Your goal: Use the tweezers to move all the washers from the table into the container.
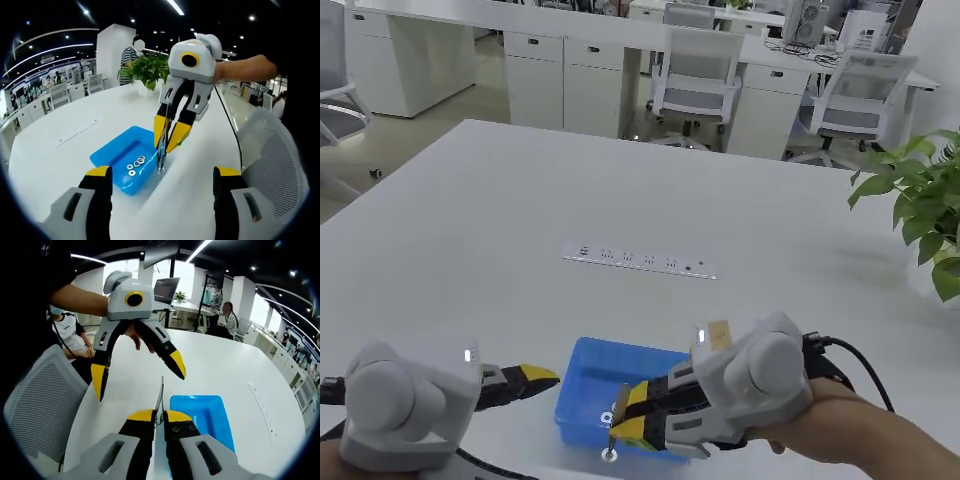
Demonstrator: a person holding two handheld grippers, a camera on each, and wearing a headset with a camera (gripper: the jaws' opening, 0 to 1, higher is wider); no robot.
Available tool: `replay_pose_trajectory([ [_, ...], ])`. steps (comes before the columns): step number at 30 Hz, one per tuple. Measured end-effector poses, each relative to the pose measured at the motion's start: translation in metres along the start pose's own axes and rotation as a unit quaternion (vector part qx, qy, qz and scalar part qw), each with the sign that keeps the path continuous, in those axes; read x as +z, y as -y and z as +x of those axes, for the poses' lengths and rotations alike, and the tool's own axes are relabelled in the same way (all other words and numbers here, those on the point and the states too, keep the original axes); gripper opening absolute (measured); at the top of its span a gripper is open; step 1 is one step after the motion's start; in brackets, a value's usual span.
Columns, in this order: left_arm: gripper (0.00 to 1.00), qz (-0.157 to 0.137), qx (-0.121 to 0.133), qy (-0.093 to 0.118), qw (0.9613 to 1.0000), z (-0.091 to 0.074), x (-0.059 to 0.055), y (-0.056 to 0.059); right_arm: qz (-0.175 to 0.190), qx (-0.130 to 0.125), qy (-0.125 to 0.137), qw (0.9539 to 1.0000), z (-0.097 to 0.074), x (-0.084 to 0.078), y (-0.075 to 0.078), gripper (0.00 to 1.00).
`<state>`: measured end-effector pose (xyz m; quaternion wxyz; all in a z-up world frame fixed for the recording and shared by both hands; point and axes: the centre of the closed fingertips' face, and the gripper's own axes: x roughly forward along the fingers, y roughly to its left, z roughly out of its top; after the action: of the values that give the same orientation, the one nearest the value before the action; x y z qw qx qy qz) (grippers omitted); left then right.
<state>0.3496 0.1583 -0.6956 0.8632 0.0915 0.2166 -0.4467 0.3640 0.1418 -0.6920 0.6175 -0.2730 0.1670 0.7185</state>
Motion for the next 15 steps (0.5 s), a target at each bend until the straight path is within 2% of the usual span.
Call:
replay_pose_trajectory([
  [9, 0.99, 0.004, 0.011, 0.003, 0.9999, -0.005, 0.001, 0.000, -0.011, -0.010, 0.004, 0.9999, -0.009, 0.007, 0.010, 0.08],
  [15, 0.99, 0.002, 0.009, 0.008, 0.9999, -0.007, 0.002, 0.003, -0.014, -0.019, 0.005, 0.9997, -0.013, 0.008, 0.022, 0.08],
])
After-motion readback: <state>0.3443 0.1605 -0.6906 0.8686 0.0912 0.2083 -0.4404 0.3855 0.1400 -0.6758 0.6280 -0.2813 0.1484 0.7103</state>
